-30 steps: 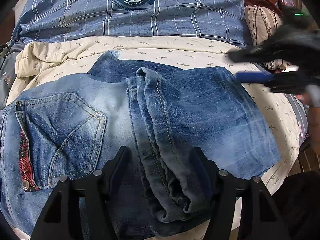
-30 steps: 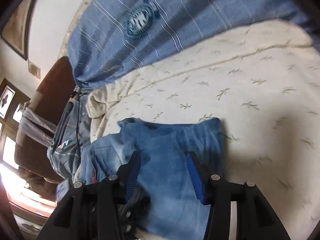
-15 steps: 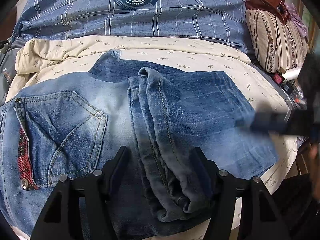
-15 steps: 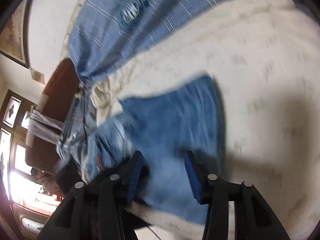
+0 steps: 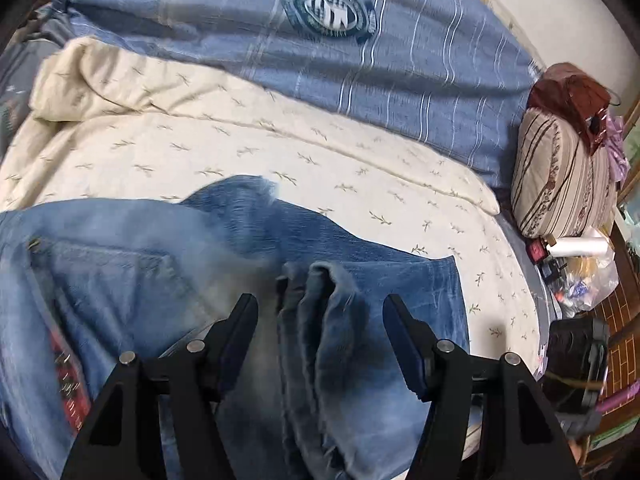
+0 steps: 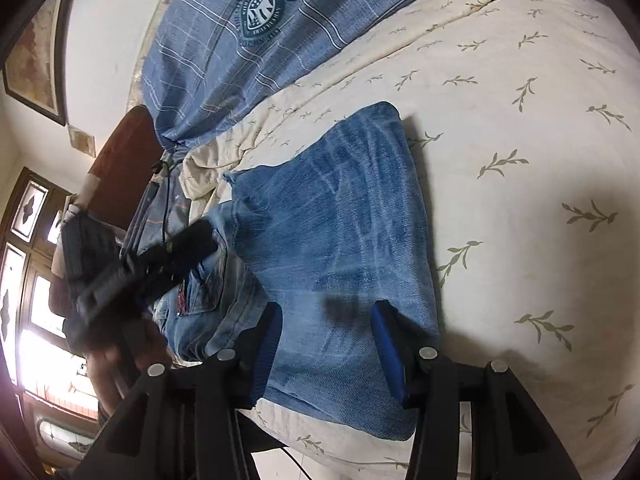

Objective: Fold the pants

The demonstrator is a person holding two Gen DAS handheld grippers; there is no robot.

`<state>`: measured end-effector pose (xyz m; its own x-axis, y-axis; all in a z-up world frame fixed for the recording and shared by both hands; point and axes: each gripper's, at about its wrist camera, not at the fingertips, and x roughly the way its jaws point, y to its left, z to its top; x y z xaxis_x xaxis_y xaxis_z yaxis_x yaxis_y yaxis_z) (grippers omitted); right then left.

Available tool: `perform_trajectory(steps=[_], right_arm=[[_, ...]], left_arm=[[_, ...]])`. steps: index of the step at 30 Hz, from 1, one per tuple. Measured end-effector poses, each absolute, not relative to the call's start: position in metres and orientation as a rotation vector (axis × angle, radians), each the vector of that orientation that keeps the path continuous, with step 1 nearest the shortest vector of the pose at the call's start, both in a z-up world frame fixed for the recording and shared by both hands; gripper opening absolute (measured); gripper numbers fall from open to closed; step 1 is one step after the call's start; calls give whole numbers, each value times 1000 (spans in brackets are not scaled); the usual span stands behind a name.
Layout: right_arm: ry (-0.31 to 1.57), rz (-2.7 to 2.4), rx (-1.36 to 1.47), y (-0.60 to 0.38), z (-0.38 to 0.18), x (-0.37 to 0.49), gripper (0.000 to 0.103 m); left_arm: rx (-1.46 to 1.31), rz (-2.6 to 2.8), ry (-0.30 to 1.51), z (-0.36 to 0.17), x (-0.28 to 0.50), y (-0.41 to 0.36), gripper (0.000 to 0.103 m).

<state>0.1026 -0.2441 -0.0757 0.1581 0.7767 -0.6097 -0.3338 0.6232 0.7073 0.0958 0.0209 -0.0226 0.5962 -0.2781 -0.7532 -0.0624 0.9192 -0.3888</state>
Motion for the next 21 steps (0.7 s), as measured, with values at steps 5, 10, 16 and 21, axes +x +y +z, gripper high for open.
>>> perform_trajectory(steps=[5, 10, 16, 21], right_arm=[[1153, 850, 463, -247, -76, 102, 50], [1137, 857, 401, -244, -73, 97, 50], [1132, 862, 410, -245, -73, 97, 50], [1139, 856, 470, -251, -76, 99, 51]], left_arm=[[-320, -45, 1047, -41, 121, 8, 31], [122, 25, 1024, -41, 119, -38, 25], [315, 49, 969, -48, 117, -50, 48], [-11, -24, 956, -10, 94, -18, 48]])
